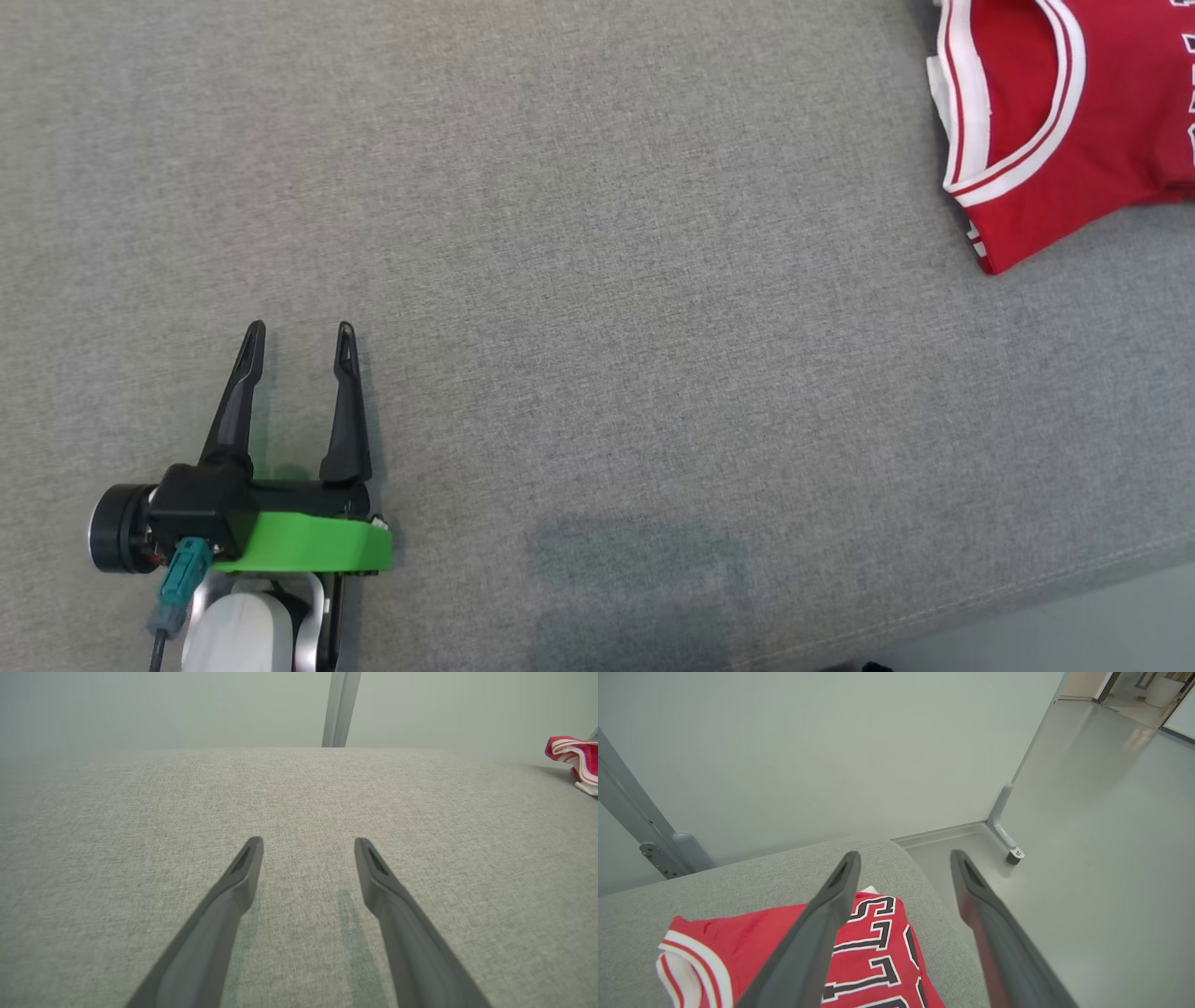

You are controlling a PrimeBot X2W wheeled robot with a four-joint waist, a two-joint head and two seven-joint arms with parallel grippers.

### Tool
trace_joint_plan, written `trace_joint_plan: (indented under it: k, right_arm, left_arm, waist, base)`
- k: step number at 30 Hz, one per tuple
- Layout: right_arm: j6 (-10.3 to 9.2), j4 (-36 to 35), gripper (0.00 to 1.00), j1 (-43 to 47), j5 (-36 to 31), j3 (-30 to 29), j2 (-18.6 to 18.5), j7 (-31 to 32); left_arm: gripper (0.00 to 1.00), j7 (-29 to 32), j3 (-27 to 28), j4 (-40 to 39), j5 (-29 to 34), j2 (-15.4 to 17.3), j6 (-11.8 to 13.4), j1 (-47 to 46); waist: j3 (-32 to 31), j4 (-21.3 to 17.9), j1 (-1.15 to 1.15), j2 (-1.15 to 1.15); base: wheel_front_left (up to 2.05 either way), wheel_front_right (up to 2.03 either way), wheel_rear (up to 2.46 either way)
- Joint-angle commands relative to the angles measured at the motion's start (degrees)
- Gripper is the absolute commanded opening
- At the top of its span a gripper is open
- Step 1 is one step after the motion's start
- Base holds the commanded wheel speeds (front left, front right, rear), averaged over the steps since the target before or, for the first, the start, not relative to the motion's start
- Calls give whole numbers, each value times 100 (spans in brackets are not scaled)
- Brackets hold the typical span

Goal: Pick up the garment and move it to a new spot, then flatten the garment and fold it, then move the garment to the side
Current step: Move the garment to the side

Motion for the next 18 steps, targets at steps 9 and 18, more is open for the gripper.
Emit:
trace_joint_plan:
  k: [9, 18]
  right_arm:
    - [1, -761, 100, 1174, -641, 321, 389, -1769]
    - [-3, -2389, 100, 4406, -799, 426, 1399, -2749]
  left_arm:
    - [100, -15, -69, 35, -451, 12, 273, 572]
    - [100, -14, 85, 54, -929, 12, 392, 1582]
  waist:
    - [-1127, 467, -1, 0]
    - [-2751, 1009, -1, 0]
  base:
    - [0, 0, 0]
    - [0, 0, 0]
